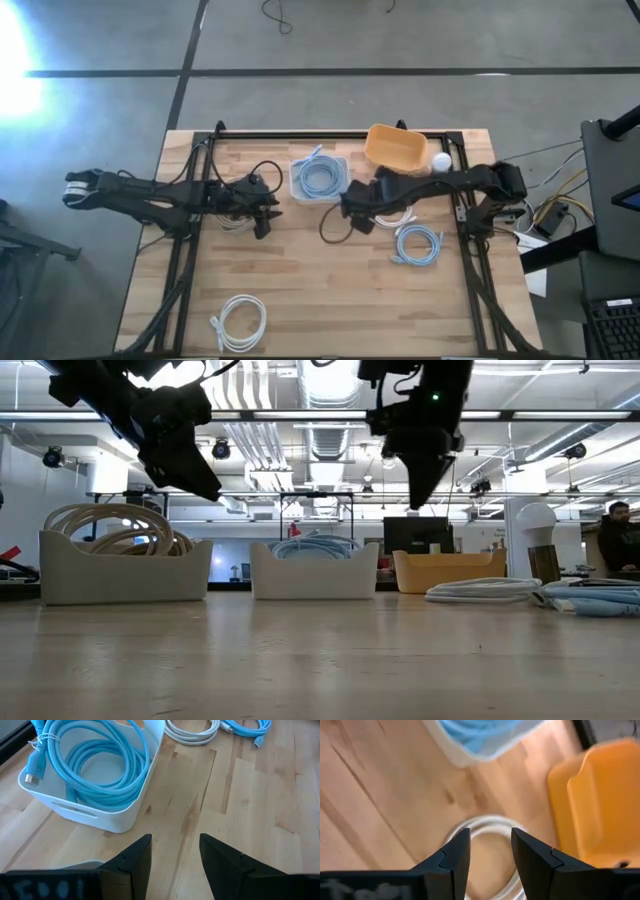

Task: Sort HDMI cables
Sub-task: Put the blue HDMI cable into the white bin

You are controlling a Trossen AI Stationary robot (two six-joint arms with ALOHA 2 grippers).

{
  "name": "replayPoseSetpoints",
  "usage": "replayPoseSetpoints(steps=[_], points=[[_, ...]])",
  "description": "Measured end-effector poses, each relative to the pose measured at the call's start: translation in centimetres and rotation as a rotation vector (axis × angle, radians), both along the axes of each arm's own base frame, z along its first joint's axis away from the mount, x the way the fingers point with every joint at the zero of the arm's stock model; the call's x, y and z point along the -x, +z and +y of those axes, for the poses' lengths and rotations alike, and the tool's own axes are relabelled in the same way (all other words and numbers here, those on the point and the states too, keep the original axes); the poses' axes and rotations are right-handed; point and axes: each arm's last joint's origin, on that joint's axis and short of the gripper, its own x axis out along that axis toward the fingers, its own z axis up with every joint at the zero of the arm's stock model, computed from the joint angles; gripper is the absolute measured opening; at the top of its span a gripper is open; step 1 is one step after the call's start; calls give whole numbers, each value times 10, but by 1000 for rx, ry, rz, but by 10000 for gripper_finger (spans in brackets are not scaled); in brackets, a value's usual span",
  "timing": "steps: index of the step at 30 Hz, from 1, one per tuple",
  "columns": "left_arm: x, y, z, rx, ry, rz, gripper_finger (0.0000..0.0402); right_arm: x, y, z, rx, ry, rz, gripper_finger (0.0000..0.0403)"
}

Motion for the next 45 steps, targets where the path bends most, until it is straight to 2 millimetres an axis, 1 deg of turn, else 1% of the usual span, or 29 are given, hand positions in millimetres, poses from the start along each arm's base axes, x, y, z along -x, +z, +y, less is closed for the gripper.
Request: replayPoseSetpoints(steps=[3,6,10,14,17,21,24,26,28,34,38,42,45], points=[[-1,0,0,0,0,-10,170,6,-9,11,-34,-61,8,138],[-1,2,0,0,0,-27,170,12,-17,21,-134,-133,27,141],[-2,2,0,-2,-1,-35,170,23,-28,32,-153,-214,67,139],[-2,3,0,-3,-2,-37,170,37,-37,44,-183,-357,109,134],[-2,3,0,-3,-2,-37,170,47,-45,57,-225,-441,126,135],[-2,3,0,-3,-2,-37,170,57,-53,75,-324,-547,173,132],[-2,2,0,-3,-2,-36,170,63,-59,82,-336,-660,172,128],[-2,2,0,-5,-3,-36,170,67,-63,85,-323,-739,154,126],[-2,2,0,-10,-7,-33,170,68,-68,86,-330,-775,129,123],[-2,2,0,-27,-19,-29,170,63,-87,87,-414,-741,37,112],[-2,2,0,-26,-19,-29,170,68,-97,85,-410,-760,35,103],[-2,2,0,-25,-19,-29,170,72,-100,84,-396,-810,36,95],[-2,2,0,-20,-15,-30,170,68,-97,85,-406,-774,31,88]])
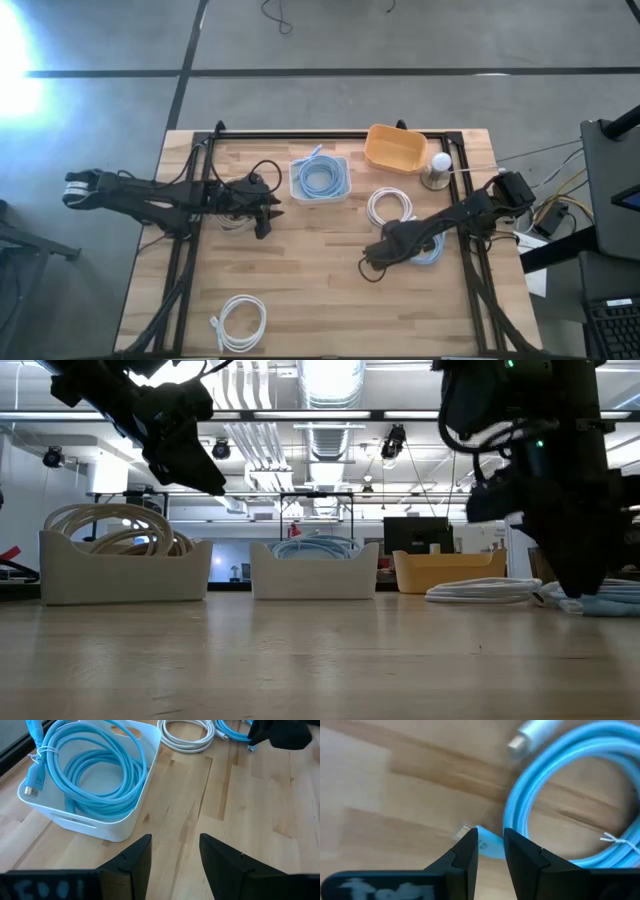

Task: Sort HDMI cables
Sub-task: Put the blue HDMI cable into the white bin

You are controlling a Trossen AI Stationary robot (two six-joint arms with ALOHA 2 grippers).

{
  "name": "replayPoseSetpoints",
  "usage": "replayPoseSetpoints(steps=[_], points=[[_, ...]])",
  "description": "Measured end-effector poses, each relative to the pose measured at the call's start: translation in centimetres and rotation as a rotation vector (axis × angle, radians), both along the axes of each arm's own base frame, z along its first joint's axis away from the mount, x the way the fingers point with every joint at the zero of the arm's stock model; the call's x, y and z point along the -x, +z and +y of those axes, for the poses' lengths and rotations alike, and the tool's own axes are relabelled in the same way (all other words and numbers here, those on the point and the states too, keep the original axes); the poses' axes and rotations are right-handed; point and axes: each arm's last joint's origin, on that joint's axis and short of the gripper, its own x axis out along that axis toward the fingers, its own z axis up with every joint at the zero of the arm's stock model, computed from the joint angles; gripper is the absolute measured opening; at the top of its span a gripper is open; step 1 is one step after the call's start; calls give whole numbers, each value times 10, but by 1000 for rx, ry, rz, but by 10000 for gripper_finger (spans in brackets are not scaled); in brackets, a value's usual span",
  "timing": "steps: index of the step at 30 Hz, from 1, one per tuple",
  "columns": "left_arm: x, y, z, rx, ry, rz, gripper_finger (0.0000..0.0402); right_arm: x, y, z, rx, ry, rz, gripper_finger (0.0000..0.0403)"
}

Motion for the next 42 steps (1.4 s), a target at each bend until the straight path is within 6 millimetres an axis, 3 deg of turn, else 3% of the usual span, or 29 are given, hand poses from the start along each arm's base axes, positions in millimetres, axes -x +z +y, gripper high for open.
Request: replayPoseSetpoints(steps=[10,32,36,42], points=[[0,0,0,-1,-1,-1,170,-6,20,-2,114,24,4,94],[0,1,0,-78,-55,10,170,13,-20,-8,128,-81,-37,140],[-2,3,0,-127,-86,-6,170,12,-21,-7,129,-81,-51,124],[-3,4,0,-194,-128,-10,170,6,-17,-6,118,-31,-74,54]])
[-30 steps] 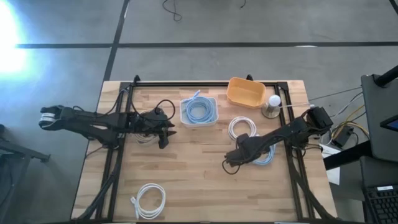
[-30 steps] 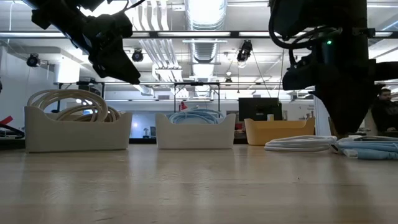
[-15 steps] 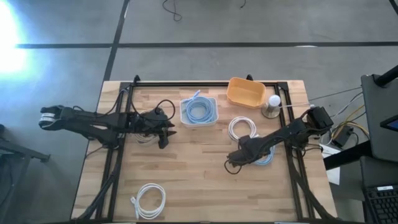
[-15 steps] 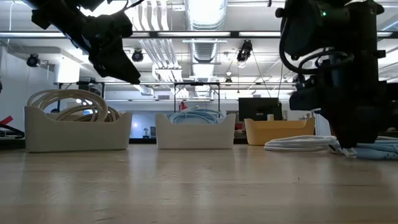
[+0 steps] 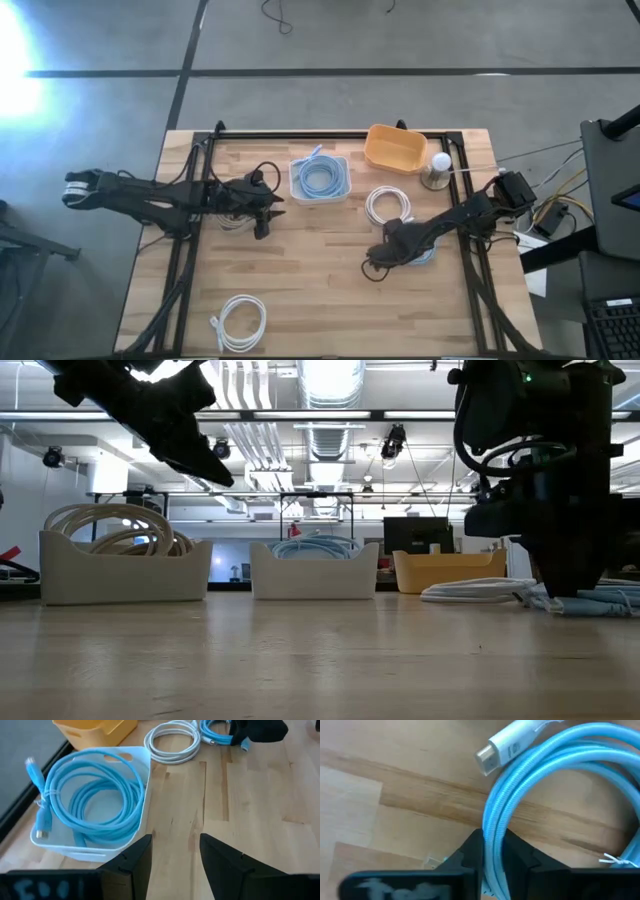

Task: Sort HDMI cables
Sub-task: Put the blue HDMI cable into the white bin

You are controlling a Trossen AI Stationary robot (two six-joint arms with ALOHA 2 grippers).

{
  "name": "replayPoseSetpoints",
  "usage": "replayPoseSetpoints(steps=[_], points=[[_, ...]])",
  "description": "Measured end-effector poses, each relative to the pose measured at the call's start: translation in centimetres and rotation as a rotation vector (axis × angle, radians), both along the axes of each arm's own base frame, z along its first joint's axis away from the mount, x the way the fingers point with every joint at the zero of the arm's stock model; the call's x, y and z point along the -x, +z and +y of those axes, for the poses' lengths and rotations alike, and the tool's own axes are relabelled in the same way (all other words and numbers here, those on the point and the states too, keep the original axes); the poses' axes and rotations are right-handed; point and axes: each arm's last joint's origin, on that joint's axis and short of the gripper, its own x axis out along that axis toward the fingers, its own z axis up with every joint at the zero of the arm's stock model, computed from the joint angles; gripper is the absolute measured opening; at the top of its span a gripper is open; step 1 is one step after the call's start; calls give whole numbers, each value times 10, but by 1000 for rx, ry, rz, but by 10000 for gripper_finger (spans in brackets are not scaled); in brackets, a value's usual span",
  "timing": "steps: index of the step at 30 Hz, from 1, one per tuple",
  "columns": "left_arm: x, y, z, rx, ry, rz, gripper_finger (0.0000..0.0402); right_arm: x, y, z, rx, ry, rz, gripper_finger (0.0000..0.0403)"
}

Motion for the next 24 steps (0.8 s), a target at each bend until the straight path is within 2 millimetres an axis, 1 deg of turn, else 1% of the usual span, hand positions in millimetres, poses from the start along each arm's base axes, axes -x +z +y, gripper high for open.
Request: replayPoseSetpoints(steps=[2,5,8,10,13,15,17,21,24], points=[[0,0,0,-12,-7,2,170,-1,1,1,0,41,3,33],[0,1,0,-23,-14,-3,170,-8,7,3,-18,76,-15,33],[-1,2,0,-25,-15,-14,170,-20,22,8,-59,142,-69,33],[-1,2,0,-25,-14,-21,170,-30,36,12,-69,238,-112,33],[-2,3,0,-25,-14,-33,170,-45,58,15,-18,502,-165,34],[-2,4,0,-26,-14,-43,170,-56,74,14,55,651,-203,36],[-3,5,0,-25,-13,-53,170,-65,90,12,153,740,-233,39],[-4,6,0,-14,-6,-73,170,-80,118,1,369,812,-254,40],[-4,7,0,-13,-6,-87,170,-87,135,-11,527,817,-236,41]])
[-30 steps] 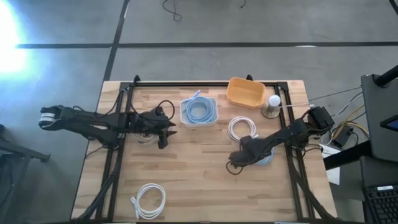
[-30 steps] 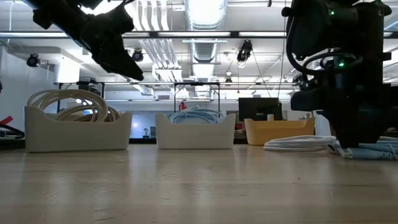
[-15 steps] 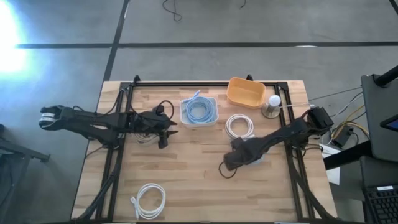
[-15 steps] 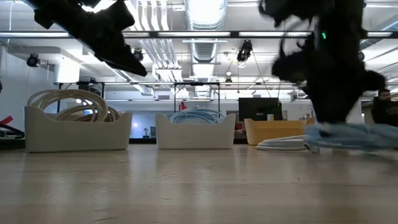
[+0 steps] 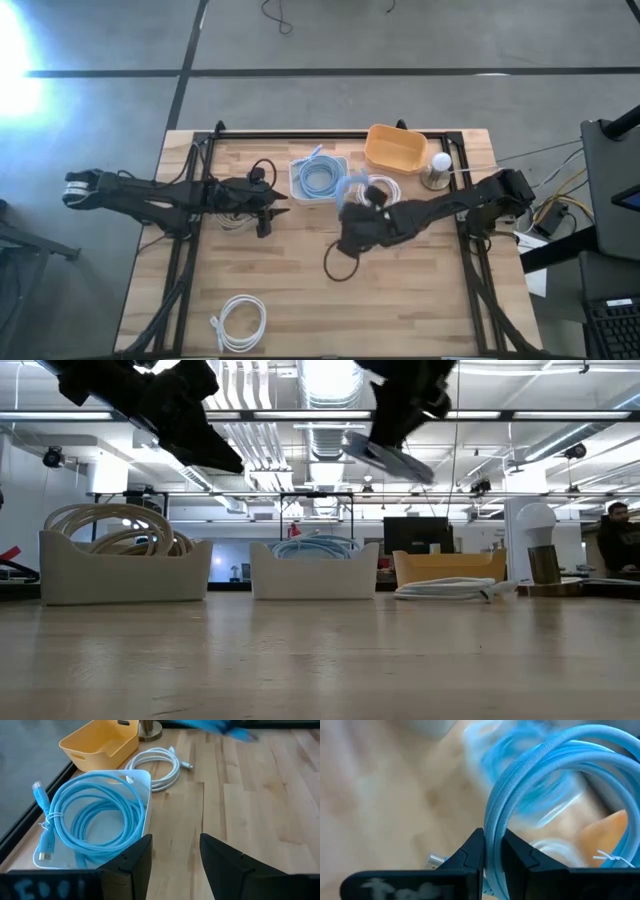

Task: Sort HDMI cables
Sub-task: Put the blue HDMI cable into the white bin

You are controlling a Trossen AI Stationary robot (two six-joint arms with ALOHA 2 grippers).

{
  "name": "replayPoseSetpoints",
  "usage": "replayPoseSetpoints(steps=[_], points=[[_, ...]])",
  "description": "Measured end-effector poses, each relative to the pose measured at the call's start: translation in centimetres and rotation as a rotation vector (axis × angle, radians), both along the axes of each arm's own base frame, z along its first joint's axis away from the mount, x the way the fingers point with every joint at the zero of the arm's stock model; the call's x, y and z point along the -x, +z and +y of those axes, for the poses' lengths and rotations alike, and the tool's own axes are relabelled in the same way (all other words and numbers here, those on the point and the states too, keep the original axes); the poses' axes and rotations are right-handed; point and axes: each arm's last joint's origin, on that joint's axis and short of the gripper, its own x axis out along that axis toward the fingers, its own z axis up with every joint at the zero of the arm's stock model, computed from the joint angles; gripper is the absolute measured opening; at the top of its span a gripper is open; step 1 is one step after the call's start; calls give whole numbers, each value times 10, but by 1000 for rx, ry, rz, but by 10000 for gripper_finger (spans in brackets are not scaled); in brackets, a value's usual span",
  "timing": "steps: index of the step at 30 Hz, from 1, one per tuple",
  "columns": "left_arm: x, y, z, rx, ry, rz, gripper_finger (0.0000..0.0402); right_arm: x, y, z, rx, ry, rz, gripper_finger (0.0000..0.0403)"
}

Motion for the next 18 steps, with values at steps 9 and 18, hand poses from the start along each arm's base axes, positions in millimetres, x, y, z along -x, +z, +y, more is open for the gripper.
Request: replayPoseSetpoints(steps=[9,18], points=[[-1,2,0,0,0,-23,170,-27,15,-60,183,-77,-131,42],[-1,2,0,15,8,-24,170,-39,-9,-95,136,-114,-357,42]])
